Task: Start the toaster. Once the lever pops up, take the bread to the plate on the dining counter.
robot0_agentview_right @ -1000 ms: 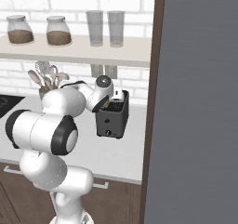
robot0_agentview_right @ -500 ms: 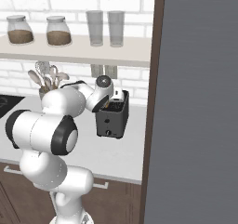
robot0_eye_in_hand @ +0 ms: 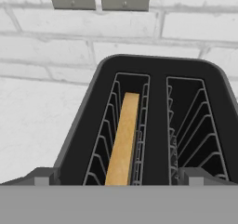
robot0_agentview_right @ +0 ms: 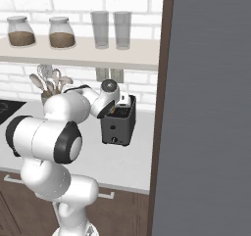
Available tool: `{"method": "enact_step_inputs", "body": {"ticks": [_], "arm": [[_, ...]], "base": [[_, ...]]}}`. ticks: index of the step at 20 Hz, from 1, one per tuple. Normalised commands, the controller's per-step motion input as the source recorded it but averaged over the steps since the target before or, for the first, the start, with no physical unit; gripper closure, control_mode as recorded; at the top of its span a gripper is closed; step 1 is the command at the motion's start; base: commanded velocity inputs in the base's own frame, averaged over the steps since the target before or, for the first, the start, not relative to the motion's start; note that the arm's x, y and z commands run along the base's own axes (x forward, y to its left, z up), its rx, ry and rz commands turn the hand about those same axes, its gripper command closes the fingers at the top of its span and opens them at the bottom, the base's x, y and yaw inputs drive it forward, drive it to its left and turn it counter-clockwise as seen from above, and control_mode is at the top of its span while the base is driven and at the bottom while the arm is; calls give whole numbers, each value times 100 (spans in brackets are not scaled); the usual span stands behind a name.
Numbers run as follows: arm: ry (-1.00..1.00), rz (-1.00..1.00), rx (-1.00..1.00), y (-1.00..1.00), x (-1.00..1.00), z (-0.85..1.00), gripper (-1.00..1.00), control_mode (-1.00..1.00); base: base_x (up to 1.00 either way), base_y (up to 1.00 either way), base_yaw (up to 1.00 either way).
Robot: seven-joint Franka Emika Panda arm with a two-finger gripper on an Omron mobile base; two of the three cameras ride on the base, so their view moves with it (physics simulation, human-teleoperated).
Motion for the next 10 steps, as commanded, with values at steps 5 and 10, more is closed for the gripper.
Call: {"method": "enact_step_inputs", "body": {"ticks": [5,10], "arm": [[0,0,0,0,0,0,-100,-100],[0,0,0,0,0,0,-100,-100]], "base": [[0,0,0],[0,0,0]]}}
